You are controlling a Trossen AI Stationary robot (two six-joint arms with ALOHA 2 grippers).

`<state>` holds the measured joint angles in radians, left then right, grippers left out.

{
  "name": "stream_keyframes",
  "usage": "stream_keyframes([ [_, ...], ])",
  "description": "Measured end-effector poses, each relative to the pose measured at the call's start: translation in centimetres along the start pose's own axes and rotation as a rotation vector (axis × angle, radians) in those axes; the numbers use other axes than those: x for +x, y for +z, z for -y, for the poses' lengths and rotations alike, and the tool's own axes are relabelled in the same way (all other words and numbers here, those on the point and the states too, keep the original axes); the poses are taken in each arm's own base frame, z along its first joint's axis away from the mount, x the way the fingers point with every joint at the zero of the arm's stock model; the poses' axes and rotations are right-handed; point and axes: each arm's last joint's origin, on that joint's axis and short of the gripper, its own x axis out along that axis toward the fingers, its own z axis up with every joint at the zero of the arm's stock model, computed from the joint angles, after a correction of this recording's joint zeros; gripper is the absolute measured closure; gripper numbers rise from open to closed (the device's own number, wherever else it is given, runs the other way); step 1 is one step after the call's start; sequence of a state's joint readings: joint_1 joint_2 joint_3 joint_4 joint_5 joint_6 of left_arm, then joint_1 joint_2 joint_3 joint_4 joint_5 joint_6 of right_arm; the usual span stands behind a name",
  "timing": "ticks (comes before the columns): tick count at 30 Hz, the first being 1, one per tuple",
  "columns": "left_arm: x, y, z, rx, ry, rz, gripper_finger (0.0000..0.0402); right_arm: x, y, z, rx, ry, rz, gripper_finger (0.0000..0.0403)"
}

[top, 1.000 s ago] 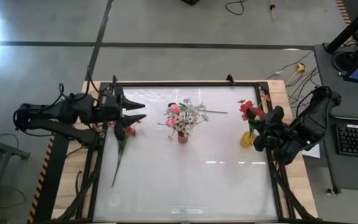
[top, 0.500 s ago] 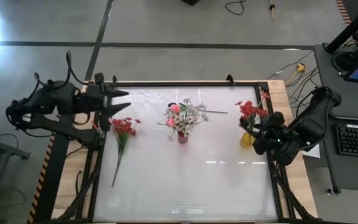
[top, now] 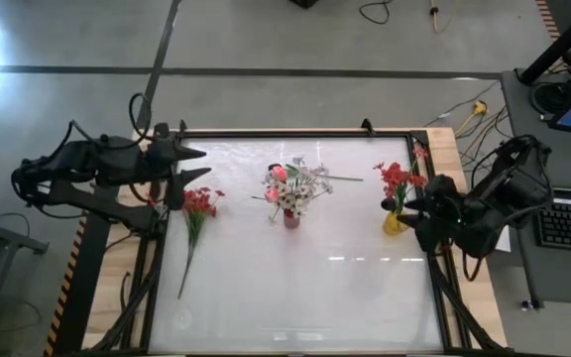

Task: Sort flowers into vase by color
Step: Put the black flower into the yellow vase

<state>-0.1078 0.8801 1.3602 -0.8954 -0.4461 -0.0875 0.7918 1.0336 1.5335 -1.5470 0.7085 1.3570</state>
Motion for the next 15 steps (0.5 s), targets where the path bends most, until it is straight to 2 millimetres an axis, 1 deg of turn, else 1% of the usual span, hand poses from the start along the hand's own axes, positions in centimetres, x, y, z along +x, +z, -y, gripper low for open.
stream_keyframes([
  [6,0.4,-0.6,0.2,0.034,-0.004,-0.075,0.0235,-1.3,2.7,-2.9,-0.05,0.011,0.346,0.02],
  [8,0.6,-0.8,0.2,0.037,-0.003,-0.101,0.0237,-1.3,3.6,-4.1,-0.073,-0.001,0.412,0.0197],
  [12,0.8,-1.1,0.3,0.046,0.002,-0.138,0.0246,-0.2,5.9,-6.7,-0.121,-0.019,0.469,0.0187],
  [15,1.1,-1.4,0.4,0.065,0.006,-0.179,0.0256,1.2,8.0,-8.2,-0.177,-0.054,0.485,0.0178],
])
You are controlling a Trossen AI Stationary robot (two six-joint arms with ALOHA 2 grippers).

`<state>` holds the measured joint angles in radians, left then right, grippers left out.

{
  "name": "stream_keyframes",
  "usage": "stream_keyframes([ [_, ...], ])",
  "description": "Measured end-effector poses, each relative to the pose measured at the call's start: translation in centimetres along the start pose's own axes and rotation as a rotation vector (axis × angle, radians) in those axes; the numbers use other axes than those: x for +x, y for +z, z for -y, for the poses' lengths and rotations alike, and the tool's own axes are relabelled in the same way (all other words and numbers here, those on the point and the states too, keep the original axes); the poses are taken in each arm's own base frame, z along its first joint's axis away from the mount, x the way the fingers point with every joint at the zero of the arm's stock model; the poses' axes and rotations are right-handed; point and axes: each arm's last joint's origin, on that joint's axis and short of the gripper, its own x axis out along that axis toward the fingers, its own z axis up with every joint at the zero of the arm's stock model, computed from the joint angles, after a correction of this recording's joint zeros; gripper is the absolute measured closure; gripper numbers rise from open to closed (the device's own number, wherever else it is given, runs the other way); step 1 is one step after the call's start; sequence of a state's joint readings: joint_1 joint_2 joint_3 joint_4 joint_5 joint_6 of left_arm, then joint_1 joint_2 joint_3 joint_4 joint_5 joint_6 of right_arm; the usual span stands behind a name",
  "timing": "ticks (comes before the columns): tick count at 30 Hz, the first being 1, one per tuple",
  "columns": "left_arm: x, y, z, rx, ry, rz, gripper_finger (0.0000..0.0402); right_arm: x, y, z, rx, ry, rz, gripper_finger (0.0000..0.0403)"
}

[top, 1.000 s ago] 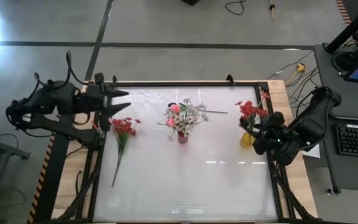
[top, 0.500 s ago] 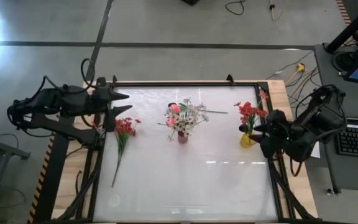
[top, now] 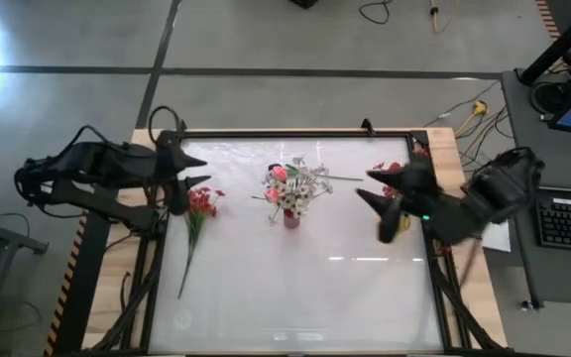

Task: Sort flowers into vase by color
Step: Put the black flower into the yellow vase

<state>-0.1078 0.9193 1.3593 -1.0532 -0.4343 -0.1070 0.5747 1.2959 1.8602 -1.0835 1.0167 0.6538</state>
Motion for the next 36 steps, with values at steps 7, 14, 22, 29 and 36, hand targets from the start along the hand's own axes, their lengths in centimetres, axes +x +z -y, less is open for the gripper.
stream_keyframes([
  [7,1.3,-1.6,0.4,0.002,0.014,-0.123,0.0285,5.5,3.1,2.2,-0.036,-0.149,-0.071,0.017],
  [14,2.4,-3.3,0.8,-0.065,0.027,-0.182,0.0303,9.9,5.6,8.8,0.05,-0.224,-0.169,0.017],
  [22,2.7,-3.5,0.9,-0.082,0.031,-0.192,0.0314,14.7,5.4,16.6,-0.012,-0.233,-0.355,0.017],
  [29,2.4,-3.6,0.8,-0.103,0.035,-0.182,0.0315,19.2,1.8,20.9,-0.33,-0.076,-0.588,0.0173],
  [36,2.0,-3.7,0.5,-0.155,0.04,-0.167,0.0315,24.2,-5.2,22.9,-0.393,0.149,-0.714,0.0187],
])
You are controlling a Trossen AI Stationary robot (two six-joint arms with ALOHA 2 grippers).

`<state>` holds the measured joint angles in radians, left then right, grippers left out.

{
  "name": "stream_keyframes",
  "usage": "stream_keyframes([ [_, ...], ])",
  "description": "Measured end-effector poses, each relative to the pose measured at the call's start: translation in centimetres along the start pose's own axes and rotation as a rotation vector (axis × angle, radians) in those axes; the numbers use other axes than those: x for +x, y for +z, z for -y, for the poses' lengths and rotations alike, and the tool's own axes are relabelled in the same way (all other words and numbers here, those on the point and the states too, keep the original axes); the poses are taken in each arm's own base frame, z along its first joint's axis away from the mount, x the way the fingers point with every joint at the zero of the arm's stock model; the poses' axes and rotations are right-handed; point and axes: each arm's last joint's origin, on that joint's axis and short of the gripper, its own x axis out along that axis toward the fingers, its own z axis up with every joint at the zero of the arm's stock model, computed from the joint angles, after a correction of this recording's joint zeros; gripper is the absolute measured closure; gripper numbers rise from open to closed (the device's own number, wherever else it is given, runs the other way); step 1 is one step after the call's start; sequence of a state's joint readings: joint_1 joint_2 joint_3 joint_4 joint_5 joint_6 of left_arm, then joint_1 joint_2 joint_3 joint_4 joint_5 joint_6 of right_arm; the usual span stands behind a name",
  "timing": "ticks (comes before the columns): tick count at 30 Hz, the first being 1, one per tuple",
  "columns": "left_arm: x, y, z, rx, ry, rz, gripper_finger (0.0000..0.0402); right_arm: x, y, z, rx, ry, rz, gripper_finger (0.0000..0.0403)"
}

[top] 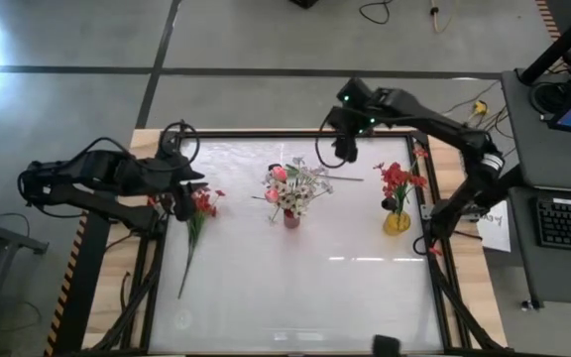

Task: Sort flowers into vase by color
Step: Put the black flower into the yellow vase

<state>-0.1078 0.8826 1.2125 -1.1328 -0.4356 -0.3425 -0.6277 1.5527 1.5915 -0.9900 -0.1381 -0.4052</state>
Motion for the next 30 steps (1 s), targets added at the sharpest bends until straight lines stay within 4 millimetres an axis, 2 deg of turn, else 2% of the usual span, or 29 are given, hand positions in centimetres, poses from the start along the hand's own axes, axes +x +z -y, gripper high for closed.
stream_keyframes([
  [6,-0.2,0.0,-0.1,-0.018,-0.002,0.006,0.0316,5.8,-1.7,-0.1,-0.052,0.07,0.037,0.0207],
  [13,-0.2,0.0,-0.1,-0.03,0.012,0.017,0.0316,10.6,-3.1,0.0,0.009,0.081,0.013,0.0208],
  [19,-0.2,0.2,-0.2,-0.039,0.041,0.037,0.0316,13.3,-3.4,-0.2,0.041,0.108,-0.037,0.0216],
  [30,-0.2,0.2,-0.2,-0.041,0.043,0.039,0.0316,16.4,-3.4,-1.1,0.089,0.122,-0.064,0.0222],
])
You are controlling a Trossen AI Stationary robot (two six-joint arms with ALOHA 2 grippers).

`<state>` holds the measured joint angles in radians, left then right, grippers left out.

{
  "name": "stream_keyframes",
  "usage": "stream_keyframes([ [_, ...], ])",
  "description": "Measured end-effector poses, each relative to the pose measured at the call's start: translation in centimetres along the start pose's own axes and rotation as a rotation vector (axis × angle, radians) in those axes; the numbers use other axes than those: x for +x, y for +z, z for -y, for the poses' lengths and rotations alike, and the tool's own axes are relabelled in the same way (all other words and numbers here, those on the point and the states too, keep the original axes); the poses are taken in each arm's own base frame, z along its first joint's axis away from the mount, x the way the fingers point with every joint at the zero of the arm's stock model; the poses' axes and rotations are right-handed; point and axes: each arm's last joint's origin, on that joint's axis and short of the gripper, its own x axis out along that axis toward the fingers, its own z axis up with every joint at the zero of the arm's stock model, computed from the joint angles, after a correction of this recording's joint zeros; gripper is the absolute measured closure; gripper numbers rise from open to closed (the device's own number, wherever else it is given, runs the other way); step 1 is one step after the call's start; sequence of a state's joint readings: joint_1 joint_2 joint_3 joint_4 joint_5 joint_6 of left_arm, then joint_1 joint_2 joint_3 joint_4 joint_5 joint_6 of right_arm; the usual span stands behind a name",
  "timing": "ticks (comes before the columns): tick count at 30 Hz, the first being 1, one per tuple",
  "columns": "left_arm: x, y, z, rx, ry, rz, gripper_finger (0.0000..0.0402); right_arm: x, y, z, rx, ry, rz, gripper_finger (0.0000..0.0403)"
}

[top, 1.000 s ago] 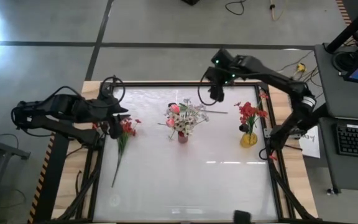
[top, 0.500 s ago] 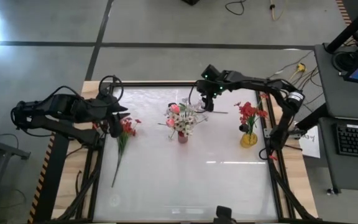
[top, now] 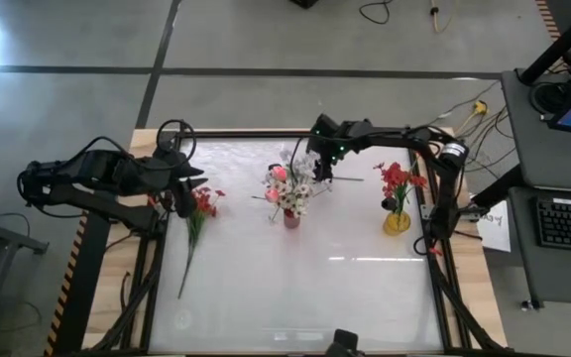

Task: Sort flowers into vase by color
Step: Put the black flower into the yellow vase

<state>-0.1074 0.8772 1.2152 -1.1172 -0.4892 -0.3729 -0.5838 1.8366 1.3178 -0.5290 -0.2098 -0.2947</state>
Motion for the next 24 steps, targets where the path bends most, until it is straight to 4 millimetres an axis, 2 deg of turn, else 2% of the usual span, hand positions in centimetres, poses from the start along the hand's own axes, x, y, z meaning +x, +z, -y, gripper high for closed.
stream_keyframes([
  [6,0.0,0.0,0.0,-0.004,0.0,0.001,0.0316,1.4,-0.3,0.2,0.06,0.005,-0.021,0.0223],
  [11,0.0,0.0,0.0,-0.004,0.0,0.001,0.0316,1.8,-0.1,0.1,0.025,0.002,-0.003,0.0223],
  [20,0.0,-0.1,-0.1,0.001,0.003,-0.007,0.0316,2.0,0.2,-1.2,-0.077,0.02,-0.008,0.0223],
  [24,-0.1,-0.2,-0.1,0.003,0.004,-0.011,0.0316,0.8,0.8,-1.7,-0.056,0.015,0.023,0.0223],
])
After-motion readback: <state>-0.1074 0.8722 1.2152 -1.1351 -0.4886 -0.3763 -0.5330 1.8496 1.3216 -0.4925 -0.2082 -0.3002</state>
